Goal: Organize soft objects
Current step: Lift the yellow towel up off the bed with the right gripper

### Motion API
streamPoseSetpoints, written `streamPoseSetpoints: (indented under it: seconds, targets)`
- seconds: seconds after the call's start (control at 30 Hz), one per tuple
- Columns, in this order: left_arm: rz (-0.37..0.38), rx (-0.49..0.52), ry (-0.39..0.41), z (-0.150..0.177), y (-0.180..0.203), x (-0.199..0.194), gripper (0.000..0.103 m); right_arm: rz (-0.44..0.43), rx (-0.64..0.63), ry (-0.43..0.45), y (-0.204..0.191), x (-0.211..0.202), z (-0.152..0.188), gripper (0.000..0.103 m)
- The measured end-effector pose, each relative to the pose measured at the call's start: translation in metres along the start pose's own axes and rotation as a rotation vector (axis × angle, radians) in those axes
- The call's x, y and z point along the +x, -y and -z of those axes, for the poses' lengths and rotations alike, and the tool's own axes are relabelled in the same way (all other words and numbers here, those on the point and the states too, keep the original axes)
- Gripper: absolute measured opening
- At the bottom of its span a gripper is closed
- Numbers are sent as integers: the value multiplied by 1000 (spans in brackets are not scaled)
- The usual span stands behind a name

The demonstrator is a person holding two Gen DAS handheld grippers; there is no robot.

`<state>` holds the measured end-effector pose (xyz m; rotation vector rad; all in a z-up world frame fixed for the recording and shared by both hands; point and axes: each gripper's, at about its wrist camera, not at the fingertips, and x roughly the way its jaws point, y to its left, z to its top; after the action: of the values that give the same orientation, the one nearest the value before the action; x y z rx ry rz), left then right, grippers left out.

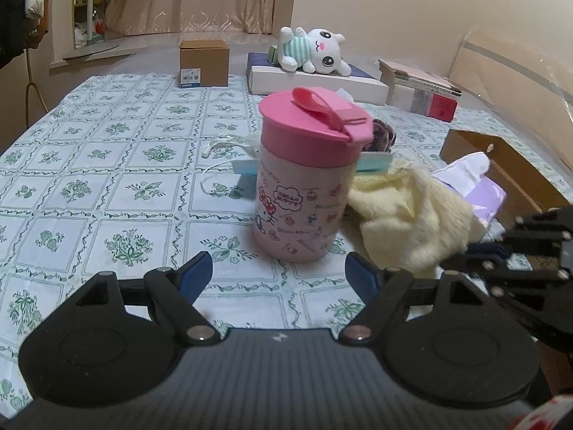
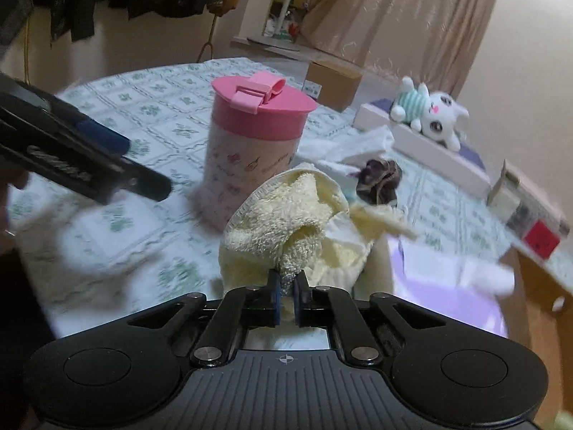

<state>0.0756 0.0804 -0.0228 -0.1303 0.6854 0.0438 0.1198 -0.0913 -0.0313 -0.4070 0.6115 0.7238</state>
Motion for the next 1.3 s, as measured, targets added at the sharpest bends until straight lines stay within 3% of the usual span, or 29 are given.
streamPoseSetpoints:
  seconds: [0.37, 0.6, 0.77, 1.07, 1.23, 1.3]
  targets:
    - [27, 16, 6, 10, 13, -19, 79, -116, 149, 13, 8, -72, 19, 6]
    - [24, 16, 3, 14, 15, -25, 79, -13, 238, 185, 30, -110, 2, 6]
    - [29, 14, -6, 16, 15, -23, 79, 47, 224, 167, 30, -80, -7, 6]
    - [13, -10, -38, 19, -1, -8, 79, -41, 130, -24, 2, 22, 5, 6]
    - [8, -24, -50, 19, -7, -1, 79, -67, 138, -29, 10, 25, 8, 7]
    - [12, -27, -50, 20, -7, 1, 79, -83, 181, -18, 18, 16, 7, 18]
